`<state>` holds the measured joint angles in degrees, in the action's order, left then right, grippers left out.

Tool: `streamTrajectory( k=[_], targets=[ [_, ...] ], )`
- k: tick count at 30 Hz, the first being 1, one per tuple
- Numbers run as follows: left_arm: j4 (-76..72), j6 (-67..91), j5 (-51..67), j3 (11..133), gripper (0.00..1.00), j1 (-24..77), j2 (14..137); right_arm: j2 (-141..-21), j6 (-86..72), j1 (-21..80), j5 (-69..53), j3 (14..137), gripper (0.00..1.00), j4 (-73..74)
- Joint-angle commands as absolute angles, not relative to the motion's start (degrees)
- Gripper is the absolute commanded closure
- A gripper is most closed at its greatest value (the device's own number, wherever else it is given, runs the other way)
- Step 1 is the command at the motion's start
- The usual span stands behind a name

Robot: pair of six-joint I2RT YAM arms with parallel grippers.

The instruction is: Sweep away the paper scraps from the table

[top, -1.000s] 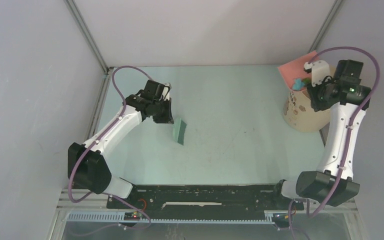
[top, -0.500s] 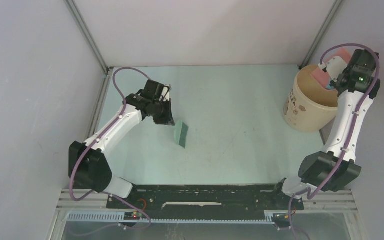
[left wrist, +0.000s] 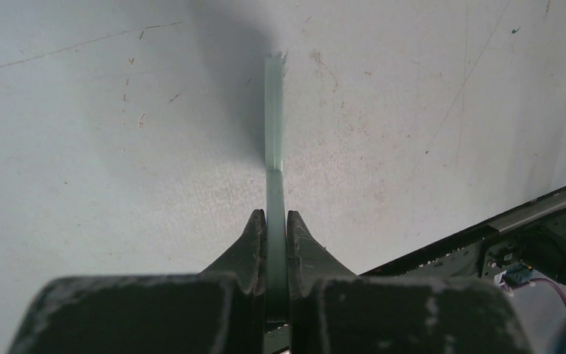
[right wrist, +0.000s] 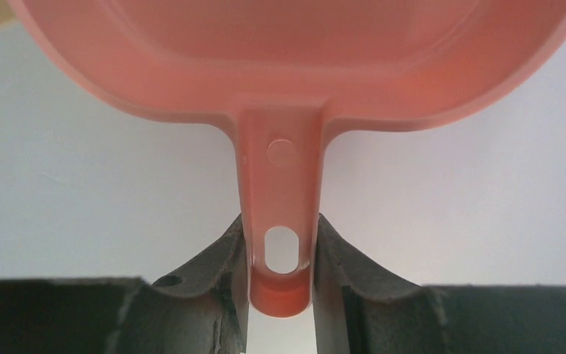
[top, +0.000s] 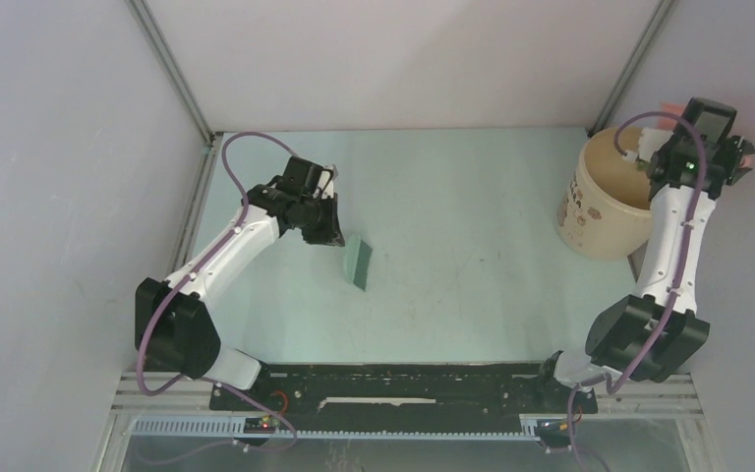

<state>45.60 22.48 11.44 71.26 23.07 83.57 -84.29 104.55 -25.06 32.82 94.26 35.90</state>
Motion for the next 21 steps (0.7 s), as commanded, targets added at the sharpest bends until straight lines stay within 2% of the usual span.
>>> streamTrajectory(
  k=[1,21],
  targets=[
    [44.74,21.99,12.66,72.95,1.0,22.68,82.36,-81.76,115.43,-24.14,35.48,88.08,0.98,23.23],
    [44.74,21.99,13.87,72.95,1.0,22.68,82.73,-77.79,107.69,-24.66,34.6,87.5,1.0,32.15]
  ],
)
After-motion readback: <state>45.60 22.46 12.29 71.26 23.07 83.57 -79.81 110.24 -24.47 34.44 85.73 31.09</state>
